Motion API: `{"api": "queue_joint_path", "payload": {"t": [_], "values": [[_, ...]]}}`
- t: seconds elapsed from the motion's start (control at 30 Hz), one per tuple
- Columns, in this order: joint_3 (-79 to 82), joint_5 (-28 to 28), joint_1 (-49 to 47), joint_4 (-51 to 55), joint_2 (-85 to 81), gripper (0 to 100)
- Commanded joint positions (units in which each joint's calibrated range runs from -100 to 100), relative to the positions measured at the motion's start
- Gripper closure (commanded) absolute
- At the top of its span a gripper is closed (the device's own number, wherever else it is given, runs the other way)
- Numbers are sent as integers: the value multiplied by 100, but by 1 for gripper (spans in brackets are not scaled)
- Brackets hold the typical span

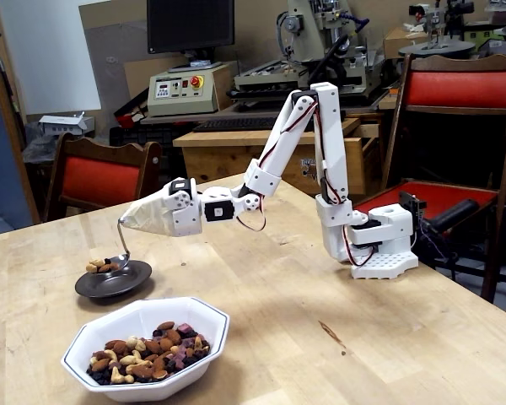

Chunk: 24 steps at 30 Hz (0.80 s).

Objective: Use spoon to take food

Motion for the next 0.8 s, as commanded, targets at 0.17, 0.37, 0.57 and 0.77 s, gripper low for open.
{"api": "queue_joint_path", "payload": {"t": [0.17, 0.37, 0.57, 0.77], "values": [[-94, -10, 309, -94, -174, 96], [-67, -10, 479, -94, -174, 96], [-67, -10, 627, -94, -174, 96], [-67, -10, 642, -126, -174, 96]]}}
